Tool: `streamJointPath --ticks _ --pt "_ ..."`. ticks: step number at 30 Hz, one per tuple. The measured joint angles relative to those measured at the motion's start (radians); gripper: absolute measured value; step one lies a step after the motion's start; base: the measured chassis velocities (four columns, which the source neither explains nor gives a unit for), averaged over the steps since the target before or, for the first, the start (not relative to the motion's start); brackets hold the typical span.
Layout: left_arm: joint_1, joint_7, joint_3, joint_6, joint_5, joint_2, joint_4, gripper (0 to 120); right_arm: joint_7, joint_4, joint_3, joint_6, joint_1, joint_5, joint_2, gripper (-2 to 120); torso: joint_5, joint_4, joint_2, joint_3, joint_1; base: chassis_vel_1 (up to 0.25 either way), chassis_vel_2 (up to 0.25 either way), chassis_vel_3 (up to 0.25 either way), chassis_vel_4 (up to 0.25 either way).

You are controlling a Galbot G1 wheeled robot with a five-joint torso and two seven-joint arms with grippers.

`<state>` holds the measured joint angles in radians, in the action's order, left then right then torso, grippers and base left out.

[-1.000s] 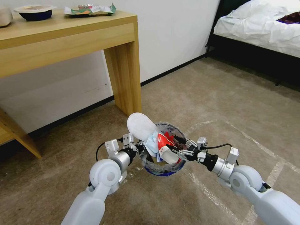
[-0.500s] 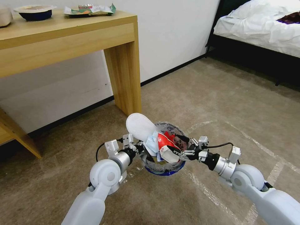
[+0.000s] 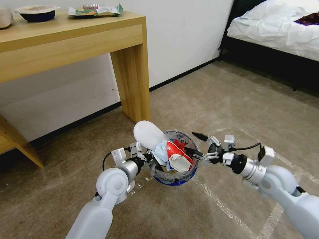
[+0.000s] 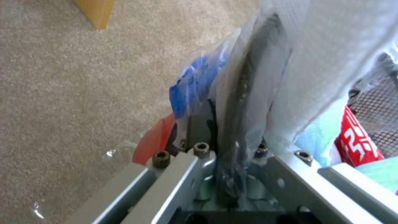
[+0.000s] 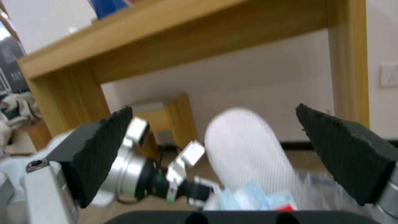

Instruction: Pick up the trash bin and place the garbage on the floor into it.

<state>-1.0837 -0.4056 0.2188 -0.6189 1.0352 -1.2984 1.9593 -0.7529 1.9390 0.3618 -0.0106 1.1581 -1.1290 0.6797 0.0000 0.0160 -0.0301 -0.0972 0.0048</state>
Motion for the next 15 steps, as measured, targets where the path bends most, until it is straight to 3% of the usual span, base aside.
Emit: streamJointPath --ticks 8,15 --pt "-0.002 0.0 0.003 -0.004 0.004 0.009 -0.014 1 0.018 0.003 0.04 -0.019 -0.012 -0.021 0.017 100 0.0 0.0001 0.0 0.0 0.0 0.0 0.0 0.0 0.0" --pt "-0.011 -0.022 0.016 -0.033 0.004 0.035 -0.016 1 0.038 -0.045 0.09 -0.033 -0.009 0.003 0.077 100 -0.0001 0.0001 0.0 0.0 0.0 0.0 0.0 0.0 0.0"
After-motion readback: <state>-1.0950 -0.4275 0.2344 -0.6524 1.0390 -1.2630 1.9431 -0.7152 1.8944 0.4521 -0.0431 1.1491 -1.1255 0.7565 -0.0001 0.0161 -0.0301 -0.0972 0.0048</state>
